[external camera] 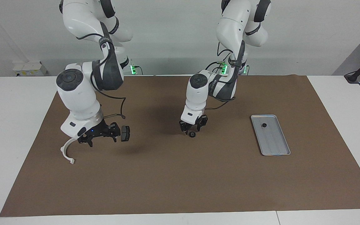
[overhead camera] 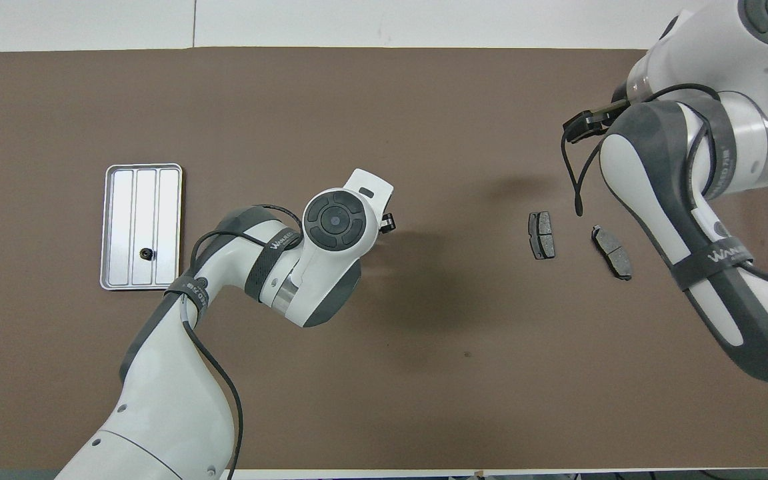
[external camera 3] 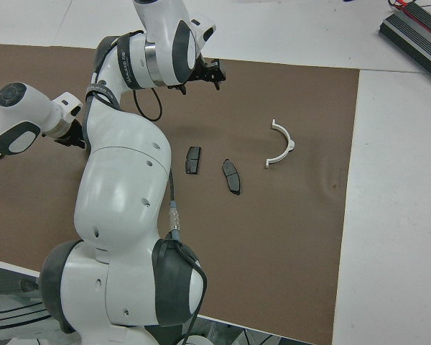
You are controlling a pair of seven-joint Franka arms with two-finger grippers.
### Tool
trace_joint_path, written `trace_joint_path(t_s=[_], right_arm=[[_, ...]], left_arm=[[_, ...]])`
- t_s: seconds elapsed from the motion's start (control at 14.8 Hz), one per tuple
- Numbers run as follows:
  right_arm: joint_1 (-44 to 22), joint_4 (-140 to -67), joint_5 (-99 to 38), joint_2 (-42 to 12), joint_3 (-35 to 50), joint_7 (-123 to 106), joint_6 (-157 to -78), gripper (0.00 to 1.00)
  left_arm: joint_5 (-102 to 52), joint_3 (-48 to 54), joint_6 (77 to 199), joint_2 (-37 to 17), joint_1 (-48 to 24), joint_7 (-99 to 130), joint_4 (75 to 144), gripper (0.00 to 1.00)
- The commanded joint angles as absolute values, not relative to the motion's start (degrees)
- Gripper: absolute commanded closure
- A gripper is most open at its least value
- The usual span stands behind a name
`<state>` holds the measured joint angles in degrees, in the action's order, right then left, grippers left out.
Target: Pick bearing gear from pile to tray
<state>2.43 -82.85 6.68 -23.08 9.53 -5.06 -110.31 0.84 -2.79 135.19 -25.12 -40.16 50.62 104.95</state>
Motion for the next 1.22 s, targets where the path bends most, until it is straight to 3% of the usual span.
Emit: trace_joint_path(t_s=[0.0, 0.47, 0.81, 1.15], right_arm=[[2.2, -85.4, 5.4, -18.0, 8.8, -7.2, -107.4, 0.0], [2.3, -86.0, 5.2, -6.5, 8.7, -6.7, -91.6, 0.0], [2.1, -86.4, 2.7, -2.8, 8.7, 2.7, -85.5, 0.0], [2.1, -87.6, 0.8, 0.3, 8.8, 5.7, -84.4, 0.0]], left_arm=[[1.9, -3.0, 135.5, -26.0, -40.4, 51.3, 103.9, 1.0], [1.9, -3.0, 136.1, -26.3, -40.3, 51.3, 103.9, 1.0], [3.1, -3.2, 131.0, -26.3, -39.2, 50.4, 100.6, 1.0], [3.5, -3.1, 125.6, -25.9, -34.4, 45.2, 96.4, 1.0]])
